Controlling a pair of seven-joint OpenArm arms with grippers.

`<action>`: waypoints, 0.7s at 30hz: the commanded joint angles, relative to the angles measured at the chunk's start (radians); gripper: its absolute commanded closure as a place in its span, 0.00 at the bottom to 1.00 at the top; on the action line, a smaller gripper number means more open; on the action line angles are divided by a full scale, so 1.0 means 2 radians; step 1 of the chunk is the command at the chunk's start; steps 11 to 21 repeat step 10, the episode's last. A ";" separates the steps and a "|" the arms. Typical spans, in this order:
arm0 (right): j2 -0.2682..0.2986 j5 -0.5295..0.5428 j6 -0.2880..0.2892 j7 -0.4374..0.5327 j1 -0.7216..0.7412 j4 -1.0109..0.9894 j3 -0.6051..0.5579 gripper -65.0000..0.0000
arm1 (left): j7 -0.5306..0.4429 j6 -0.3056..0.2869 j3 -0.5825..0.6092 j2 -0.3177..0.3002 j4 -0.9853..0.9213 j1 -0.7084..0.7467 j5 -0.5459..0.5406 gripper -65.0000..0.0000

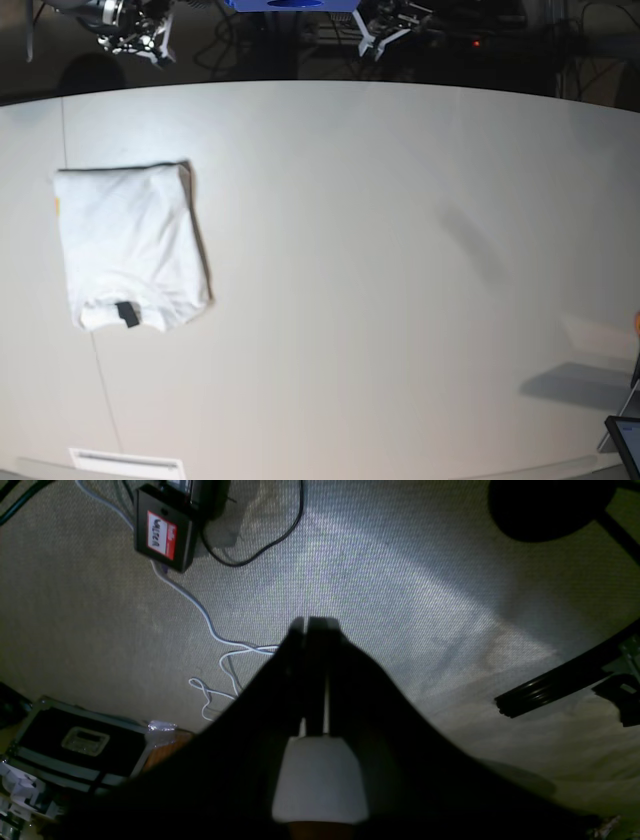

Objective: Fold the T-shirt properly

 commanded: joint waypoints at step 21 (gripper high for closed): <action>0.004 -0.001 0.001 -0.001 -0.001 0.002 -0.001 1.00 | -0.002 -0.002 -0.001 0.005 -0.001 0.004 -0.001 1.00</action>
